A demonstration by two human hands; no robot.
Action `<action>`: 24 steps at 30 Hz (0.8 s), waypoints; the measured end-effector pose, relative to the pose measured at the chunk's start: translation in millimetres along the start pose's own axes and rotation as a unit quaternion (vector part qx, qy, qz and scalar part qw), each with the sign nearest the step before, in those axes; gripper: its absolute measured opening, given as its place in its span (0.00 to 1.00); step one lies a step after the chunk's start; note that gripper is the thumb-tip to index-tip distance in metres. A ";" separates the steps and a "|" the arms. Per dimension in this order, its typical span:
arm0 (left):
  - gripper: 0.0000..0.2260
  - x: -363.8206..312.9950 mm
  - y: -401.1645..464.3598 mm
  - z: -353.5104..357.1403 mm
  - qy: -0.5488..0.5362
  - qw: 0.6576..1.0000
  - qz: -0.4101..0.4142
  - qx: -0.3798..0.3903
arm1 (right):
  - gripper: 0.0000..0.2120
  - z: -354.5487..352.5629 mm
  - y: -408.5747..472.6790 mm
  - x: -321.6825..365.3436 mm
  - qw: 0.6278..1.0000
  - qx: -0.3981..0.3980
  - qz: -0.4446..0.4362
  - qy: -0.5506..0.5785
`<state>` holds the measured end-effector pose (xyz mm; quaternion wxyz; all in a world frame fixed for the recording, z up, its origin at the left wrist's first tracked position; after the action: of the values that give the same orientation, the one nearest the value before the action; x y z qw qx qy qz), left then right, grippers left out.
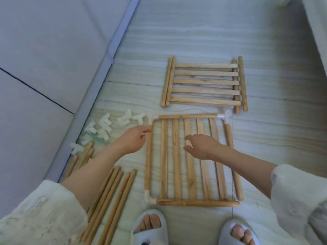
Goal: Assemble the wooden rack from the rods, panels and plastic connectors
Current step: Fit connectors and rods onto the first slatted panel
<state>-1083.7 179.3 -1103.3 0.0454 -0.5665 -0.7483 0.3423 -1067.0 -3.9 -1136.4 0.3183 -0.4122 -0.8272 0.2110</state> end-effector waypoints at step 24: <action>0.14 78.8 115.2 1.2 -0.148 0.954 -0.086 -0.247 | 0.26 71.4 45.3 -18.6 0.988 -0.025 -0.016 0.148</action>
<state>-1018.0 262.3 -1194.4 -0.1779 -0.4362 -0.8539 0.2211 -1083.7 0.7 -1221.3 0.4302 -0.4332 -0.7827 0.1212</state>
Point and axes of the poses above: each hand's wrist, its own y-axis towards the middle knuckle, its own z-axis out of the palm, x = y × z, the point moved 10 cm from there along y, towards the middle knuckle, and after that the axes turned 8 degrees about -z, right-handed, at the moved point
